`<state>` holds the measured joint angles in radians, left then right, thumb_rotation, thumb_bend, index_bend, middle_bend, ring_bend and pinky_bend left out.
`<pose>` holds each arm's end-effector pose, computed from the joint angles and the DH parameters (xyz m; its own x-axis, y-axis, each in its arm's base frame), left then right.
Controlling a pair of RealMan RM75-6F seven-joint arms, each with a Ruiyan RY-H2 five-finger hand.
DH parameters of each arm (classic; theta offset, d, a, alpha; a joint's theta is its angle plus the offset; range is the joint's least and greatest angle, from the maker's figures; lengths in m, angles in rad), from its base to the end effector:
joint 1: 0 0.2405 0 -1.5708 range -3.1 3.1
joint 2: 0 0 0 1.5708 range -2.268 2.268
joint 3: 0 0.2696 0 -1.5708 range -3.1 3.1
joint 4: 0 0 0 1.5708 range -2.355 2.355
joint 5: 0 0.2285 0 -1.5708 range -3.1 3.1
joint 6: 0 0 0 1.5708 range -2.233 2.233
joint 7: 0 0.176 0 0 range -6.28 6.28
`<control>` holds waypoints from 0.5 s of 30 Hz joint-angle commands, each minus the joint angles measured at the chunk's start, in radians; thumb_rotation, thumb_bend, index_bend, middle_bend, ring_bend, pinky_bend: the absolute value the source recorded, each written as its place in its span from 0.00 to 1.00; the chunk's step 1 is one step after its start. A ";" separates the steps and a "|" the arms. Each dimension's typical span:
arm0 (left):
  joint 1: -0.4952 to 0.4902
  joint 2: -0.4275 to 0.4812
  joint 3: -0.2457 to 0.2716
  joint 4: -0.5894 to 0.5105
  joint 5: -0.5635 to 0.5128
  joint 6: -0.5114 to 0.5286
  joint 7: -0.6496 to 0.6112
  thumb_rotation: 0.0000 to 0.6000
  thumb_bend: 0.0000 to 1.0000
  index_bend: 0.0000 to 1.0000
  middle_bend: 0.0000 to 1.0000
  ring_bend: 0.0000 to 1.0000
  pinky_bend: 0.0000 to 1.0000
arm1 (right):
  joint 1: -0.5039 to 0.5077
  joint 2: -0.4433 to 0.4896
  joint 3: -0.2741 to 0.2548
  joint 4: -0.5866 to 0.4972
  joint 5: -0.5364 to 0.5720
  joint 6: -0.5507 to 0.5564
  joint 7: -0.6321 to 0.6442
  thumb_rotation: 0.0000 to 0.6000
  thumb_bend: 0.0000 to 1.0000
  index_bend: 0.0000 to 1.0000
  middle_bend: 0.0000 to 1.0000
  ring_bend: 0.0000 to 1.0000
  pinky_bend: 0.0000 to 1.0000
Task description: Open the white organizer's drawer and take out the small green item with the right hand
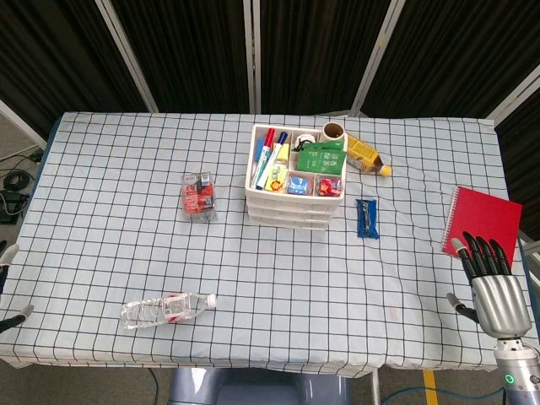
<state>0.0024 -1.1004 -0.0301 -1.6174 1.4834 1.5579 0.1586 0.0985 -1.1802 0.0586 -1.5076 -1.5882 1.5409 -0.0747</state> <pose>-0.3472 0.1814 0.1635 0.5486 -0.0021 0.8361 0.8328 0.0895 -0.5462 -0.3247 -0.2223 0.1416 0.4991 0.0790 0.8629 -0.8577 -0.0963 0.5050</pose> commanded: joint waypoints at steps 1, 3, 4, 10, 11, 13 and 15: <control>0.001 0.000 0.000 -0.001 0.002 0.003 0.001 1.00 0.00 0.00 0.00 0.00 0.00 | -0.001 0.001 -0.001 0.000 0.000 0.001 0.000 1.00 0.09 0.00 0.00 0.00 0.00; 0.002 0.001 0.001 -0.002 0.004 0.006 0.002 1.00 0.00 0.00 0.00 0.00 0.00 | -0.001 0.001 -0.001 -0.001 -0.001 0.001 0.002 1.00 0.09 0.00 0.00 0.00 0.00; 0.004 0.001 0.001 -0.004 0.005 0.009 0.001 1.00 0.00 0.00 0.00 0.00 0.00 | -0.002 0.002 -0.002 -0.001 -0.003 0.002 0.003 1.00 0.09 0.00 0.00 0.00 0.00; 0.005 0.002 0.000 -0.005 0.009 0.014 0.001 1.00 0.00 0.00 0.00 0.00 0.00 | -0.002 0.006 -0.003 -0.007 -0.009 0.006 0.006 1.00 0.09 0.00 0.00 0.00 0.00; 0.005 0.002 0.000 -0.004 0.008 0.013 0.000 1.00 0.00 0.00 0.00 0.00 0.00 | -0.003 0.006 -0.002 -0.008 -0.009 0.008 0.006 1.00 0.09 0.00 0.00 0.00 0.00; 0.003 0.003 -0.002 -0.003 0.003 0.009 -0.003 1.00 0.00 0.00 0.00 0.00 0.00 | -0.003 0.007 -0.001 -0.011 -0.008 0.009 0.007 1.00 0.09 0.00 0.00 0.00 0.00; 0.003 0.004 -0.003 -0.003 0.000 0.008 -0.004 1.00 0.00 0.00 0.00 0.00 0.00 | -0.003 0.008 -0.002 -0.012 -0.007 0.008 0.008 1.00 0.09 0.00 0.00 0.00 0.00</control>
<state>0.0054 -1.0969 -0.0331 -1.6203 1.4840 1.5658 0.1548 0.0955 -1.1725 0.0569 -1.5196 -1.5957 1.5484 -0.0667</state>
